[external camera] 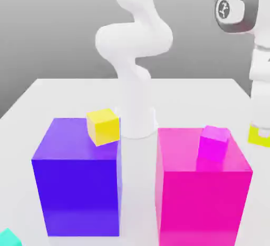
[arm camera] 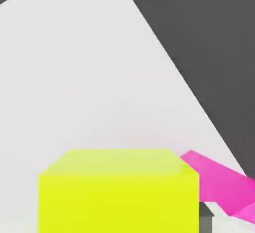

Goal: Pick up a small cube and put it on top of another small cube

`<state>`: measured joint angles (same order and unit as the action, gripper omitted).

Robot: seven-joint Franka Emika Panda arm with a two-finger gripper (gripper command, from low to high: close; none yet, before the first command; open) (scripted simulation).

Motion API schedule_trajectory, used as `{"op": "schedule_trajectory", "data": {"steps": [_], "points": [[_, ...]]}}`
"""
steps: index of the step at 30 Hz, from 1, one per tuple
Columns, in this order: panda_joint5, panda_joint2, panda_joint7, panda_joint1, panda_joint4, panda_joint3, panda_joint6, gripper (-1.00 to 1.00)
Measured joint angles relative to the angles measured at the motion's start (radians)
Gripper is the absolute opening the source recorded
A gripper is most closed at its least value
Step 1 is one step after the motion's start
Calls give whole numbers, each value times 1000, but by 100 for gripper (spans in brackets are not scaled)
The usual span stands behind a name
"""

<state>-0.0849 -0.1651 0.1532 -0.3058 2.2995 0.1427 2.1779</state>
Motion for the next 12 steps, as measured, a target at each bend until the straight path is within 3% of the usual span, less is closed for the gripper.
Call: {"op": "schedule_trajectory", "data": {"steps": [4, 8, 9, 12], "points": [[34, -76, -102, 51, -43, -58, -147, -100], [59, -34, -109, 61, 45, -59, -32, -100], [59, -25, -110, 64, 59, -56, -10, 100], [59, -25, -110, 64, 59, -56, -10, 100]]}}
